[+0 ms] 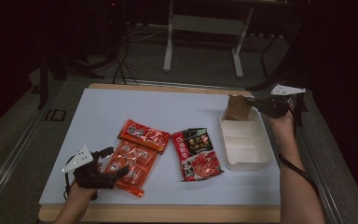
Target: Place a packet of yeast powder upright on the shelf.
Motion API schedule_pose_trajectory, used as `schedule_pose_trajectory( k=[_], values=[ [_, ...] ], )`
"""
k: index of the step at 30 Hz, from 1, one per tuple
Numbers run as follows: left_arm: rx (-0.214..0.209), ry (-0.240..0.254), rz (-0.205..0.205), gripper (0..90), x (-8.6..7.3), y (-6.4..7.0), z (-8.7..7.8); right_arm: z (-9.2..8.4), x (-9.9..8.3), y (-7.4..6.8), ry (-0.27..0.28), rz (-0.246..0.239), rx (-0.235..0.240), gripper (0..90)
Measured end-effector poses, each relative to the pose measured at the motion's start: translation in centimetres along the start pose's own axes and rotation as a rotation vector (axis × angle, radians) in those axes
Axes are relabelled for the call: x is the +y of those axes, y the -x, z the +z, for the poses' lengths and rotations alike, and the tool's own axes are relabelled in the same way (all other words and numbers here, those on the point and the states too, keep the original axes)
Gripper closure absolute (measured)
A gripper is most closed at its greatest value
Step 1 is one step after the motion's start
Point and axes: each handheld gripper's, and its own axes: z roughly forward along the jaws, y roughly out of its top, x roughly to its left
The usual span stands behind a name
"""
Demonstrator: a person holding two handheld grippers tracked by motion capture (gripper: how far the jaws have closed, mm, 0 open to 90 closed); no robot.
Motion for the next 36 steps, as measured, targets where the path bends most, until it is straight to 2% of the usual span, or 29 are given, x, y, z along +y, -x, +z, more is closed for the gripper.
schedule_pose_trajectory(
  k=[2, 5, 7, 9, 16, 20, 22, 25, 27, 30, 31, 32, 36],
  values=[
    [0.001, -0.002, 0.004, 1.5, 0.0, 0.0, 0.0, -0.3, 0.1, 0.1, -0.016, 0.006, -0.036, 87.4],
    [0.004, -0.009, 0.022, 4.5, 0.0, -0.1, 0.0, -0.4, 0.4, -0.1, -0.034, -0.001, -0.048, 84.3],
    [-0.001, 0.004, 0.022, 4.5, 0.0, 0.0, 0.0, -0.5, 0.6, -0.3, -0.031, 0.000, -0.055, 77.4],
    [0.003, -0.005, 0.022, 4.5, 0.1, 0.1, 0.0, -0.8, 1.0, -0.4, -0.014, 0.005, -0.063, 75.1],
    [0.006, -0.040, -0.034, 4.0, 0.3, 0.3, 0.1, -2.3, 2.6, -1.5, 0.035, -0.037, -0.070, 70.5],
    [0.007, -0.102, -0.052, 2.9, 0.8, 0.5, 0.2, -3.0, 3.6, -2.8, 0.038, -0.043, -0.080, 65.7],
    [0.005, -0.109, -0.048, 2.9, 0.9, 0.6, 0.1, -3.3, 4.0, -3.6, 0.027, -0.008, -0.086, 58.3],
    [0.008, -0.110, -0.037, 2.9, 1.1, 0.7, 0.1, -3.7, 4.3, -4.8, 0.037, 0.004, -0.102, 48.9],
    [0.004, -0.107, -0.041, 2.9, 1.2, 0.8, 0.0, -4.0, 4.4, -5.5, 0.045, 0.012, -0.093, 48.6],
    [0.006, -0.102, -0.042, 3.0, 1.3, 0.8, -0.1, -4.5, 4.4, -6.5, 0.061, 0.012, -0.098, 43.1],
    [0.006, -0.102, -0.042, 3.0, 1.3, 0.8, -0.1, -4.5, 4.4, -6.5, 0.061, 0.012, -0.098, 43.1],
    [-0.001, -0.100, -0.043, 3.0, 1.4, 0.8, -0.1, -4.9, 4.3, -7.2, 0.074, 0.003, -0.115, 39.6],
    [-0.016, -0.101, -0.025, 2.9, 1.5, 1.1, 0.0, -5.5, 4.2, -8.4, 0.098, 0.010, -0.116, 32.8]
  ],
)
